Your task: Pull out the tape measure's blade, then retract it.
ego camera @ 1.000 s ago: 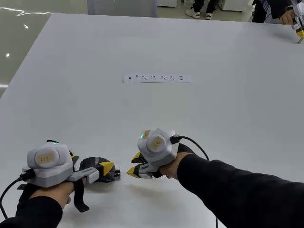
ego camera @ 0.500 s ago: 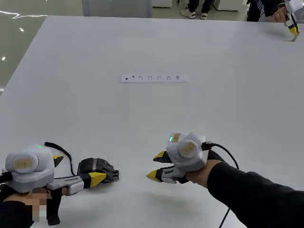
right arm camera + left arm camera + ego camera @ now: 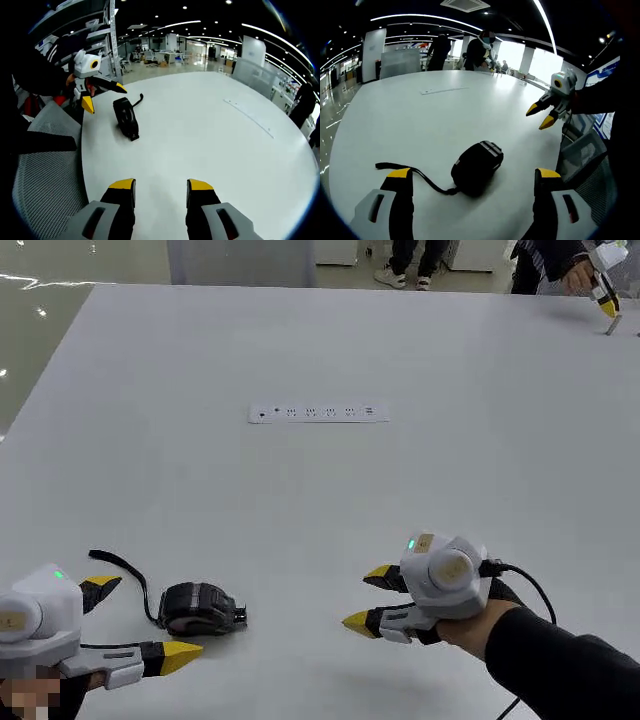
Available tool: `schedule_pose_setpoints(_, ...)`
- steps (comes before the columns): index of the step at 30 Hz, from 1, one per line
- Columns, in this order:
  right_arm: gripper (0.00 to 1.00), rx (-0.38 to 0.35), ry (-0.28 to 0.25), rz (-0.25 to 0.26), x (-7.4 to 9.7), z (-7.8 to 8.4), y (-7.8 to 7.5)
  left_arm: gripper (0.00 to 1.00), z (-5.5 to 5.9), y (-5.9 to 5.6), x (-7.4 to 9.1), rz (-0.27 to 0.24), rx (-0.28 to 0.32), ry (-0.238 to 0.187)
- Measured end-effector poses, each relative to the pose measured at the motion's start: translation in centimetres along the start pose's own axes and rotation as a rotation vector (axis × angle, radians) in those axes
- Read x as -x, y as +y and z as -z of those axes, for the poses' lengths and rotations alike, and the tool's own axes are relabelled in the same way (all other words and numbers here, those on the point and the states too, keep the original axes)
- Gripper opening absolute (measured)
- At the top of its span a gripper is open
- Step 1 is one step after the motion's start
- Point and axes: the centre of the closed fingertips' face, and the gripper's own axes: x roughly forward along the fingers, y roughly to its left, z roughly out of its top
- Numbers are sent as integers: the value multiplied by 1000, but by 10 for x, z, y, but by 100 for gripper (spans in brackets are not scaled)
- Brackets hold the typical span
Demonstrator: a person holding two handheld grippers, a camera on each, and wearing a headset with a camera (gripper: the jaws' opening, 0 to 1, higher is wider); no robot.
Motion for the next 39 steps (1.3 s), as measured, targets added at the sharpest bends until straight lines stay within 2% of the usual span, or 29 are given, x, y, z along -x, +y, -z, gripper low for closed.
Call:
schedule_pose_setpoints(5, 43, -27, -13, 9, 10, 8, -3, 99, 6, 1, 7, 12, -47, 31)
schedule_pose_setpoints(9, 48, -51, -23, 12, 20, 15, -4, 99, 14, 5, 13, 10, -50, 61)
schedule_pose_setpoints(11, 51, -66, -25, 18, 24, 20, -6, 99, 17, 8, 17, 1, -54, 62)
schedule_pose_setpoints(16, 56, -75, -29, 33, 35, 29, -10, 99, 20, 17, 27, -18, -27, 58)
schedule_pose_setpoints(18, 59, -77, -30, 39, 37, 33, -12, 99, 23, 20, 30, -25, -13, 76)
schedule_pose_setpoints(21, 62, -89, -25, 55, 42, 40, -15, 99, 24, 25, 36, -32, -18, 76)
schedule_pose_setpoints(30, 73, -104, -40, 76, 51, 50, -17, 99, 28, 34, 48, -35, 9, 106)
schedule_pose_setpoints(39, 89, -89, -46, 98, 61, 59, -20, 99, 30, 39, 57, -33, -6, 115)
